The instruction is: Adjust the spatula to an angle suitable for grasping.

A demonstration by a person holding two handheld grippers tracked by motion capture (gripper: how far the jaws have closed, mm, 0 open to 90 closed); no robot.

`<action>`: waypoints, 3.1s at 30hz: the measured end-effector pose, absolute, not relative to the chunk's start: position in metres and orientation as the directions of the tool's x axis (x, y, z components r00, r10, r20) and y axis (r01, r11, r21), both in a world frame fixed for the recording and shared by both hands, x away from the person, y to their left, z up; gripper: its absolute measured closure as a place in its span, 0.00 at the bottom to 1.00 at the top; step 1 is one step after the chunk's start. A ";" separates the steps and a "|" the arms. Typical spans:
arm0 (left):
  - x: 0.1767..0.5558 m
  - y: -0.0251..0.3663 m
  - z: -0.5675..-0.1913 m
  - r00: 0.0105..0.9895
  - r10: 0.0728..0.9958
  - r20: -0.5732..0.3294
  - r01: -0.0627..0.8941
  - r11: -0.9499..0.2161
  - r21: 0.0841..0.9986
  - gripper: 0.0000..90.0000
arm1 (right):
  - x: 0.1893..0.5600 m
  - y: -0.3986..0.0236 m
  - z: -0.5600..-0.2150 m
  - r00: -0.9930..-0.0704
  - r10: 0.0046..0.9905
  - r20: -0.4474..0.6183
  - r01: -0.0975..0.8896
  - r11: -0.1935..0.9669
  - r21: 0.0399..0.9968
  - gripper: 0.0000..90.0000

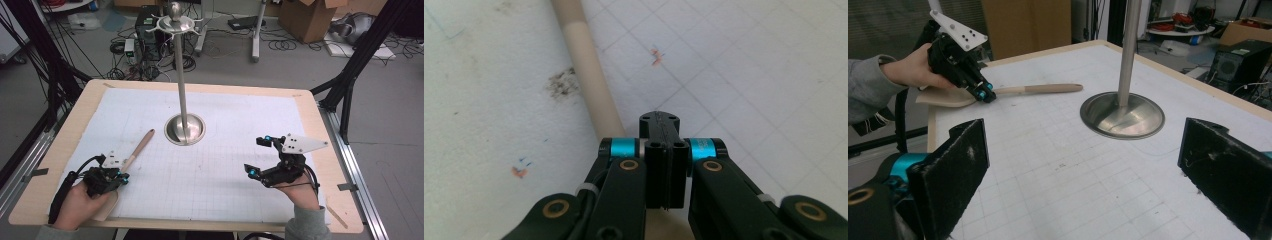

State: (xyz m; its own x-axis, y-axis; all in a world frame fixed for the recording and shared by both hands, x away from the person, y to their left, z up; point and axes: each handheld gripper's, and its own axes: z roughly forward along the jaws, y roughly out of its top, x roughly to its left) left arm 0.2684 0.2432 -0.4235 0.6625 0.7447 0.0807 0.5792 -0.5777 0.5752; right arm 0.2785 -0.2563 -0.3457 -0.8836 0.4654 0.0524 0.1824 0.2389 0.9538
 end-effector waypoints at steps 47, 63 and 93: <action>0.269 0.282 -0.361 0.611 0.790 -0.059 0.456 -0.290 0.841 0.27 | 0.276 -0.256 -0.345 -0.882 0.469 0.049 0.182 0.243 0.953 0.06; 0.261 0.290 -0.358 0.605 0.793 -0.076 0.427 -0.243 0.871 0.02 | 0.274 -0.252 -0.345 -0.888 0.458 0.039 0.175 0.259 0.950 0.06; 0.275 0.296 -0.381 0.602 0.791 -0.111 0.518 -0.281 0.808 0.02 | 0.277 -0.255 -0.346 -0.881 0.470 0.051 0.190 0.254 0.948 0.06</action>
State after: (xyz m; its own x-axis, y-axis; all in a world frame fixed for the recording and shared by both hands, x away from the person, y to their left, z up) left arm 0.2750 0.2958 -0.3809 0.6017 0.7910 -0.1106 0.5176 -0.2807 0.8083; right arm 0.2772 -0.2549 -0.3461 -0.8811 0.4701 0.0508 0.1903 0.2541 0.9483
